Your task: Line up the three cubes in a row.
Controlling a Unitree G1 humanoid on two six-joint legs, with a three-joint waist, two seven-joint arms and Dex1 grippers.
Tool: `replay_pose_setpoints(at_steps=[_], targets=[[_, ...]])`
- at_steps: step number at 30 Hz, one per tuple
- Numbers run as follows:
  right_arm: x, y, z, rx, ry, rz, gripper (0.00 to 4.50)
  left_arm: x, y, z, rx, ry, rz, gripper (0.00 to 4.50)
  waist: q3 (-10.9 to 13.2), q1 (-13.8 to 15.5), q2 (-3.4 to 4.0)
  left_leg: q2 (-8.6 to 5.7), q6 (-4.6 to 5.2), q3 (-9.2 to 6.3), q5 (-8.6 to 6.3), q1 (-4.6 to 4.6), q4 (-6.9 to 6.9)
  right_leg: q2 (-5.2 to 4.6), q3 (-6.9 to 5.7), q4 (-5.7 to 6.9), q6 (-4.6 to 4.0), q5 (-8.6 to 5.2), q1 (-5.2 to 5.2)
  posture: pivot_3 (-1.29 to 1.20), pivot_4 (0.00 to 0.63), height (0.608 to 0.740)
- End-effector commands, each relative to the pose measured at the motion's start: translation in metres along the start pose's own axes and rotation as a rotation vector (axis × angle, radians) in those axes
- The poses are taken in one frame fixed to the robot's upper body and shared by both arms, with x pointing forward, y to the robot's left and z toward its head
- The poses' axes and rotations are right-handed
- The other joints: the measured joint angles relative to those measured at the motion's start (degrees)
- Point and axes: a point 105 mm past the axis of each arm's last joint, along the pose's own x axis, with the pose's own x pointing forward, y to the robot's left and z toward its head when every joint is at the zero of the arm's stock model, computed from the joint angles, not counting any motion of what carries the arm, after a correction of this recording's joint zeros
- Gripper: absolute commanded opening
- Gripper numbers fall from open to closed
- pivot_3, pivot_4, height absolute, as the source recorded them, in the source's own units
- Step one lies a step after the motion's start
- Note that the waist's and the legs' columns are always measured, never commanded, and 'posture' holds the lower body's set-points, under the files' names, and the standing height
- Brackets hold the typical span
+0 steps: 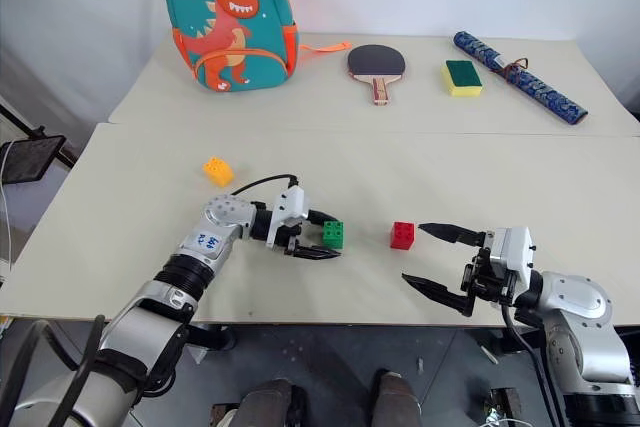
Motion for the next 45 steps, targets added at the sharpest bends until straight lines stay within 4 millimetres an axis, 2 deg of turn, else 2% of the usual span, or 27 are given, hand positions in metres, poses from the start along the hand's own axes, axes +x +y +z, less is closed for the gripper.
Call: replay_pose_setpoints(at_steps=[1, 3, 6, 8, 10, 12, 14, 16, 18, 21, 27, 28, 31, 35, 39, 45], targets=[[0.009, -0.001, 0.011, -0.027, -0.047, 0.046, 4.5, -0.052, -0.005, 0.032, 0.159, -0.081, 0.035, 4.33, 0.0, -0.8, -0.02, 0.0, 0.0, -0.01, 0.0, -0.02, 0.0, 0.0, 0.0, -0.01, 0.0, 0.0, -0.01, 0.0, 0.15, 0.74], [0.014, -0.003, 0.009, -0.023, -0.048, 0.067, 4.5, -0.081, -0.017, 0.037, 0.18, -0.079, 0.07, 4.33, 0.0, -2.0, -0.01, 0.06, -0.04, 0.0, -0.01, 0.06, -0.15, 0.0, 0.01, 0.12, 0.0, 0.0, -0.1, 0.0, 0.15, 0.74], [0.02, -0.009, 0.009, -0.022, -0.069, 0.064, 4.5, -0.117, -0.022, 0.041, 0.157, -0.105, 0.252, 4.33, 0.0, -2.3, 0.02, 0.09, -0.07, -0.09, -0.02, 0.14, -0.23, 0.01, -0.04, 0.2, 0.0, 0.0, -0.1, 0.0, 0.15, 0.74], [0.027, -0.017, 0.013, -0.049, -0.112, 0.037, 4.5, -0.155, -0.018, 0.033, 0.058, -0.168, 0.528, 4.42, 0.0, -1.9, 0.02, 0.07, -0.07, -0.17, -0.02, 0.08, -0.14, -0.01, -0.06, 0.18, 0.01, 0.01, -0.05, 0.0, 0.15, 0.74], [0.033, -0.021, 0.016, -0.077, -0.14, 0.028, 4.5, -0.19, -0.019, 0.02, -0.027, -0.196, 0.764, 4.42, 0.0, -1.6, 0.02, 0.07, -0.06, -0.26, -0.02, 0.08, -0.06, -0.03, -0.02, 0.16, 0.02, 0.01, 0.0, 0.0, 0.15, 0.74], [0.037, -0.021, 0.018, -0.066, -0.163, 0.039, 4.5, -0.219, -0.03, 0.002, -0.079, -0.17, 0.934, 4.42, 0.0, -1.5, 0.01, 0.08, -0.06, -0.43, -0.02, 0.11, -0.06, -0.03, -0.02, 0.17, 0.02, 0.01, 0.0, 0.0, 0.15, 0.74], [0.042, -0.021, 0.019, -0.065, -0.172, 0.062, 4.5, -0.258, -0.057, -0.027, -0.161, -0.126, 1.158, 4.42, 0.0, -1.5, 0.01, 0.07, -0.06, -0.45, -0.03, 0.06, -0.06, -0.03, -0.08, 0.17, 0.02, 0.01, 0.0, 0.0, 0.15, 0.74], [0.044, -0.019, 0.02, -0.09, -0.167, 0.09, 4.5, -0.28, -0.088, -0.045, -0.229, -0.093, 1.318, 4.42, 0.0, -1.5, 0.01, 0.08, -0.07, -0.45, -0.08, 0.12, -0.11, -0.04, -0.04, 0.14, 0.03, 0.02, 0.0, 0.0, 0.15, 0.74], [0.047, -0.016, 0.022, -0.121, -0.157, 0.131, 4.5, -0.284, -0.107, -0.051, -0.272, -0.083, 1.388, 4.42, 0.0, -1.6, -0.01, 0.08, -0.07, -0.4, -0.1, 0.09, -0.13, -0.04, -0.09, 0.11, 0.04, 0.02, -0.01, 0.0, 0.15, 0.74], [0.053, -0.017, 0.028, -0.121, -0.179, 0.132, 4.5, -0.283, -0.12, -0.053, -0.295, -0.079, 1.412, 4.42, 0.0, -0.6, -0.06, 0.09, -0.07, -0.3, -0.09, 0.06, -0.05, -0.04, -0.11, 0.12, 0.03, 0.02, 0.04, 0.0, 0.15, 0.74], [0.055, -0.019, 0.025, -0.116, -0.166, 0.125, 4.5, -0.257, -0.101, -0.04, -0.282, -0.116, 1.322, 4.42, 0.0, 0.0, -0.08, 0.08, -0.08, -0.29, -0.04, 0.09, -0.03, -0.06, 0.01, 0.13, -0.09, 0.05, 0.02, 0.0, 0.15, 0.74], [0.055, -0.02, 0.025, -0.115, -0.162, 0.121, 4.5, -0.251, -0.089, -0.038, -0.276, -0.12, 1.283, 4.42, 0.0, -0.1, -0.08, 0.07, -0.08, -0.23, -0.04, 0.08, -0.03, -0.06, -0.01, 0.15, -0.09, 0.05, 0.0, 0.0, 0.15, 0.74], [0.056, -0.022, 0.025, -0.118, -0.157, 0.113, 4.5, -0.23, -0.035, -0.037, -0.235, -0.103, 1.103, 4.42, 0.0, 0.3, -0.07, 0.06, -0.14, -0.22, 0.03, 0.08, -0.03, -0.04, -0.12, 0.28, -0.1, 0.05, -0.03, 0.0, 0.15, 0.74], [0.057, -0.021, 0.026, -0.122, -0.157, 0.112, 4.5, -0.22, 0.005, -0.036, -0.213, -0.077, 1.018, 4.42, -0.1, -0.6, -0.08, 0.01, -0.06, -0.04, 0.09, 0.09, -0.08, -0.04, -0.1, 0.17, -0.17, 0.09, -0.02, 0.0, 0.15, 0.74], [0.058, -0.016, 0.026, -0.09, -0.151, 0.127, 4.5, -0.21, 0.037, -0.033, -0.194, -0.061, 0.95, 4.42, -0.1, -2.0, -0.09, 0.04, -0.1, 0.14, 0.01, 0.17, -0.35, -0.04, -0.29, 0.18, -0.06, 0.14, -0.17, 0.0, 0.15, 0.74], [0.056, -0.016, 0.025, -0.1, -0.135, 0.119, 4.5, -0.201, 0.062, -0.041, -0.213, 0.002, 0.959, 4.42, -0.1, -2.9, -0.1, 0.05, -0.11, 0.09, 0.01, 0.12, -0.41, -0.04, -0.39, 0.11, -0.02, 0.16, -0.18, 0.0, 0.15, 0.74]])
